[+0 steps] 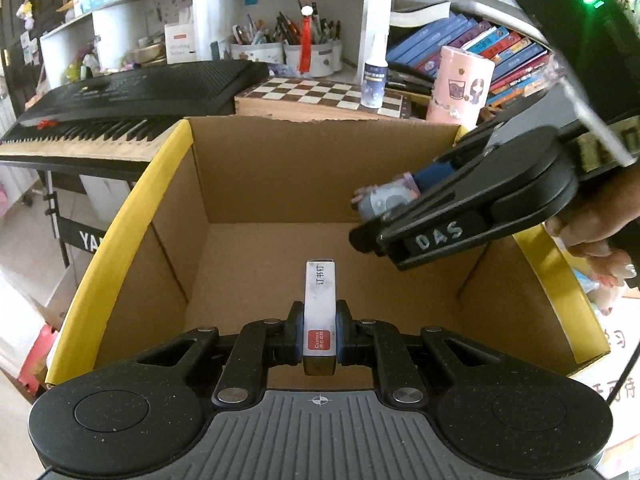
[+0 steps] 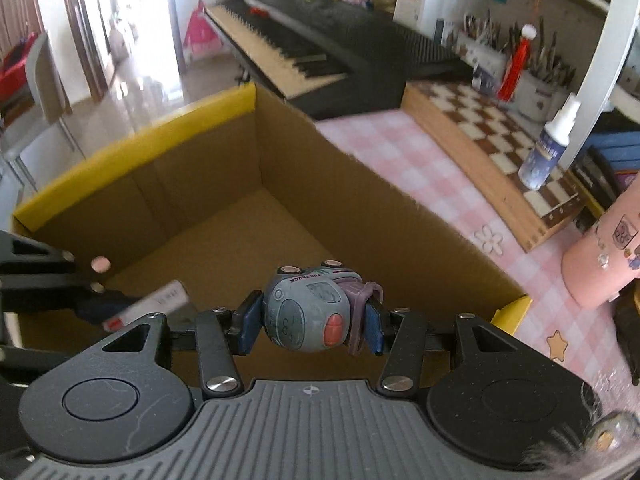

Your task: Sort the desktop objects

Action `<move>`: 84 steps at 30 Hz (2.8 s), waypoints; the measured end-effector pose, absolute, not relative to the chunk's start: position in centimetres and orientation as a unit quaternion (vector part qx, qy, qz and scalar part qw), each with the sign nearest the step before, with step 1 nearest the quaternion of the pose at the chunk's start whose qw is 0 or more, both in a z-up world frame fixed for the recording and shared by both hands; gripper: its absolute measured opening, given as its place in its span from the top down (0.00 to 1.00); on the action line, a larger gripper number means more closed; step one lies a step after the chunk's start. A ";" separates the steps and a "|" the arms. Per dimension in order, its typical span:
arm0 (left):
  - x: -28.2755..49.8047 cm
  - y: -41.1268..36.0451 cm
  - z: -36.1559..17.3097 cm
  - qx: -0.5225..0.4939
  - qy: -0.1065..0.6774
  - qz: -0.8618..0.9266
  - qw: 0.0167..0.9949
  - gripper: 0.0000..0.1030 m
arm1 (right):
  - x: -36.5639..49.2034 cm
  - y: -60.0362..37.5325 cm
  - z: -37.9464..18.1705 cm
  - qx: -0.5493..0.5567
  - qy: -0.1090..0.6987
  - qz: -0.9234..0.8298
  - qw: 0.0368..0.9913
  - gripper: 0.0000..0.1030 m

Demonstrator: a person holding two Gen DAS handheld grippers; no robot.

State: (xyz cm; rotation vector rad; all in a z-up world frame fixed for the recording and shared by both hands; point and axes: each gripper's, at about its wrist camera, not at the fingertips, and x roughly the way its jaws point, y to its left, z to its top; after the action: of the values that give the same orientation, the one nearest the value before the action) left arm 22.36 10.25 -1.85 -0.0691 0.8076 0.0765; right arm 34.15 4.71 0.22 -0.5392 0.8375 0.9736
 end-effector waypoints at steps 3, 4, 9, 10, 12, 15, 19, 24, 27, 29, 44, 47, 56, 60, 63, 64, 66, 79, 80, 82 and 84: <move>22.3 10.2 -1.8 -0.032 0.392 0.038 0.919 0.86 | 34.2 5.0 -0.3 -0.259 0.395 0.453 0.756 0.54; 22.3 10.1 -1.8 -0.030 0.391 0.038 0.919 0.86 | 34.1 5.1 -0.4 -0.265 0.397 0.450 0.754 0.54; 22.3 10.2 -1.9 -0.031 0.389 0.040 0.920 0.85 | 34.2 5.3 -0.5 -0.271 0.405 0.448 0.750 0.54; 22.3 10.2 -1.9 -0.032 0.387 0.040 0.920 0.83 | 34.2 5.3 -0.5 -0.270 0.403 0.447 0.752 0.54; 22.1 10.3 -1.9 -0.036 0.384 0.039 0.922 0.83 | 34.1 5.0 -0.4 -0.262 0.399 0.447 0.757 0.54; 21.8 10.4 -1.6 -0.033 0.377 0.045 0.925 0.80 | 34.0 4.6 0.0 -0.247 0.391 0.448 0.766 0.53; 20.8 10.8 -1.0 -0.039 0.359 0.049 0.931 0.53 | 33.2 3.6 1.5 -0.220 0.372 0.449 0.782 0.51; 19.4 11.2 0.5 -0.043 0.329 0.060 0.941 0.41 | 31.5 1.9 4.0 -0.181 0.339 0.444 0.809 0.47; 18.4 11.4 1.4 -0.043 0.311 0.065 0.947 0.38 | 30.2 0.8 5.5 -0.160 0.316 0.438 0.827 0.44; 17.7 11.5 2.0 -0.046 0.300 0.069 0.950 0.36 | 29.3 0.1 6.5 -0.144 0.300 0.433 0.838 0.42; 12.3 12.2 3.8 -0.082 0.251 0.078 0.961 0.25 | 21.8 -7.0 7.7 -0.046 0.213 0.308 0.926 0.33; 11.0 12.3 3.6 -0.089 0.250 0.079 0.961 0.25 | 19.8 -8.4 7.3 -0.026 0.207 0.278 0.938 0.32; 7.4 12.0 2.9 -0.085 0.264 0.069 0.958 0.25 | 13.5 -10.2 5.4 -0.008 0.214 0.221 0.952 0.29; 5.7 11.8 2.5 -0.083 0.272 0.065 0.956 0.25 | 10.9 -10.5 4.4 -0.006 0.228 0.210 0.951 0.29; 4.5 11.5 2.1 -0.082 0.279 0.060 0.955 0.25 | 9.0 -10.5 3.6 -0.012 0.236 0.206 0.950 0.29; 4.1 11.4 1.9 -0.081 0.281 0.058 0.955 0.25 | 8.5 -10.5 3.4 -0.013 0.238 0.204 0.949 0.28; 3.5 11.3 1.8 -0.078 0.284 0.053 0.954 0.25 | 7.3 -10.6 3.0 -0.017 0.242 0.203 0.949 0.28; 0.1 10.4 0.7 -0.069 0.299 0.028 0.951 0.19 | 2.7 -10.0 1.6 -0.038 0.262 0.205 0.942 0.22; -0.1 10.3 0.6 -0.069 0.301 0.026 0.951 0.19 | 2.4 -9.9 1.5 -0.040 0.264 0.207 0.941 0.21; -0.4 10.1 0.4 -0.067 0.304 0.020 0.950 0.19 | 1.9 -9.7 1.3 -0.044 0.268 0.210 0.939 0.20; -0.7 9.9 0.3 -0.065 0.306 0.015 0.950 0.19 | 1.7 -9.7 1.2 -0.046 0.274 0.210 0.937 0.20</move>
State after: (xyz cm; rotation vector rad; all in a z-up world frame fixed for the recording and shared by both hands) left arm -0.72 9.90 0.31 -0.1320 0.6217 0.0299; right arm 1.68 -9.74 1.19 -0.0934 0.5596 0.4294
